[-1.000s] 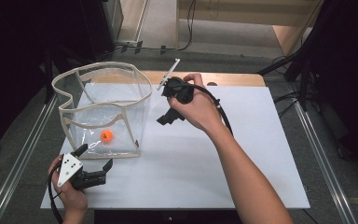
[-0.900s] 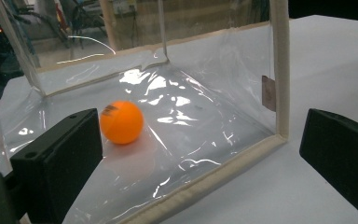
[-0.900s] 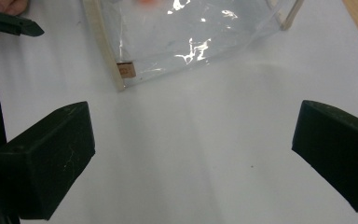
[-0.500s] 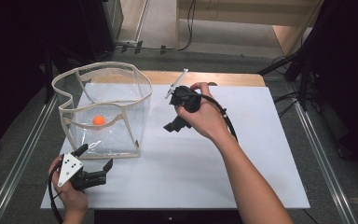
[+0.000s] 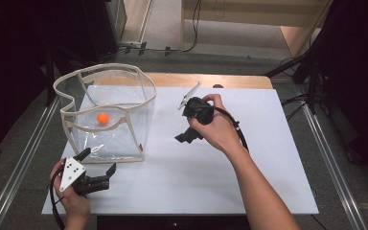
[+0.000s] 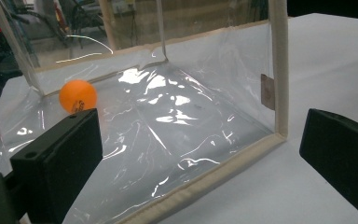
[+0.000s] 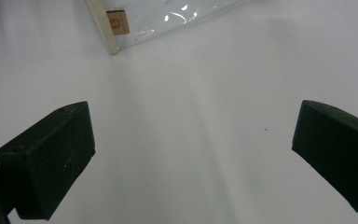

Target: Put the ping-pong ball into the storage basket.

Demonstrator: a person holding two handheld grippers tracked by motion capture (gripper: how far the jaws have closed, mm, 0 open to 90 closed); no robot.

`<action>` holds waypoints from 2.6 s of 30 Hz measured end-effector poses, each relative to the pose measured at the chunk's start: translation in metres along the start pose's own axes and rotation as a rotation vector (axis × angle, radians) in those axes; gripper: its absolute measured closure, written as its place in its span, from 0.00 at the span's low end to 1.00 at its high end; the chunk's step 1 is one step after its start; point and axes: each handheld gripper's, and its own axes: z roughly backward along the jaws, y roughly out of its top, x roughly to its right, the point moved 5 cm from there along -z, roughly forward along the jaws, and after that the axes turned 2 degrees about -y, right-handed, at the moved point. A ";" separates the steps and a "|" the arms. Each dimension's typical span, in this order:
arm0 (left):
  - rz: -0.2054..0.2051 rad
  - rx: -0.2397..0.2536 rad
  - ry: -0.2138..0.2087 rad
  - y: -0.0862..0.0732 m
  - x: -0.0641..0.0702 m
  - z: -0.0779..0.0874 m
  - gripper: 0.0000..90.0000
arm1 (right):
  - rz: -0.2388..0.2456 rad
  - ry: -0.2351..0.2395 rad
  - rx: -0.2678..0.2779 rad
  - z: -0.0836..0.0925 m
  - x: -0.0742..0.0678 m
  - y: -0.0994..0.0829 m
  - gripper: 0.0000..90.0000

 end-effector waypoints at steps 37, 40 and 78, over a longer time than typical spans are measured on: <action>-0.001 -0.001 -0.001 0.000 0.000 0.000 0.00 | -0.120 -0.071 0.143 0.007 0.009 -0.084 0.00; 0.001 -0.001 -0.001 0.000 0.001 0.000 0.00 | -0.124 -0.079 0.150 0.008 0.009 -0.090 0.00; 0.001 -0.002 0.000 0.000 0.001 0.000 0.00 | -0.221 -0.118 0.264 0.010 0.004 -0.172 0.00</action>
